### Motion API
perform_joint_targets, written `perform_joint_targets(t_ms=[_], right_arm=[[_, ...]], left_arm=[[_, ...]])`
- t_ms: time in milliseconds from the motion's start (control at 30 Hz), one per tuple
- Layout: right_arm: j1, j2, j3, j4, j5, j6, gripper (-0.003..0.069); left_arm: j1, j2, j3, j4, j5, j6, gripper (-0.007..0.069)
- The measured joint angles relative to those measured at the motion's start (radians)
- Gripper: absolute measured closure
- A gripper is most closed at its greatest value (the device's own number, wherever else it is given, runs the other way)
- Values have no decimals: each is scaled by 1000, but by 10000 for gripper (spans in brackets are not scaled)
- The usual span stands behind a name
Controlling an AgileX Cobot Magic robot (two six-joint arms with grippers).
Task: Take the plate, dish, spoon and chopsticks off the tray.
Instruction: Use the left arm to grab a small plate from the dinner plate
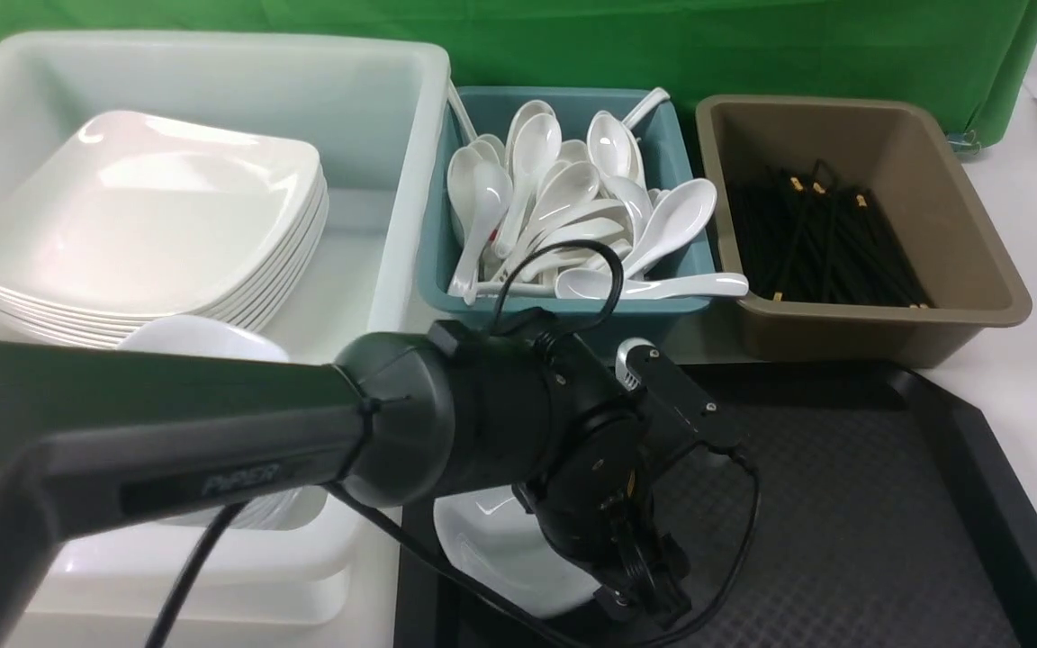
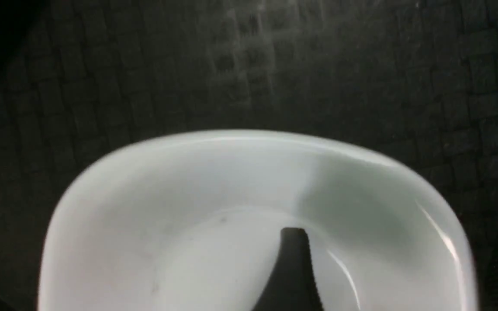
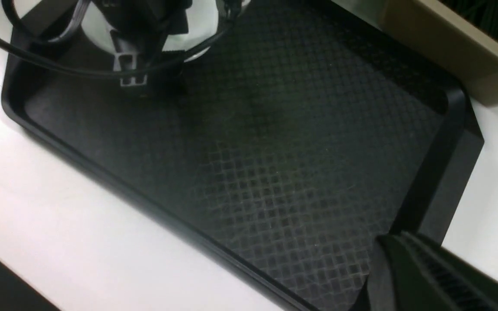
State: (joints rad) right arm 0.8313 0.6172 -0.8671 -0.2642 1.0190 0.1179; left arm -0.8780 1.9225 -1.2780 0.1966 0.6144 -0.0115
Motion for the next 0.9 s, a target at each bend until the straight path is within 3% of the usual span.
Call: perform_joint_targets(t_ms=[467,633,767,833,900], right_arm=[[0,0,0,0,0,0,627],[0,0,0,0,1,1,624],[0,0,0,0,1,1,623],[0,0,0,0,1,1,617],[0,0,0,0,1,1,615]], left_arm=[[0,25,-7,26,6,-84,78],[0,45,-10,70,10,-131,122],[0,45,-12,52,12,-142,270],[-4,41,-15,25,28,-142,401],[-7,32,-15,25,48,-124,439]])
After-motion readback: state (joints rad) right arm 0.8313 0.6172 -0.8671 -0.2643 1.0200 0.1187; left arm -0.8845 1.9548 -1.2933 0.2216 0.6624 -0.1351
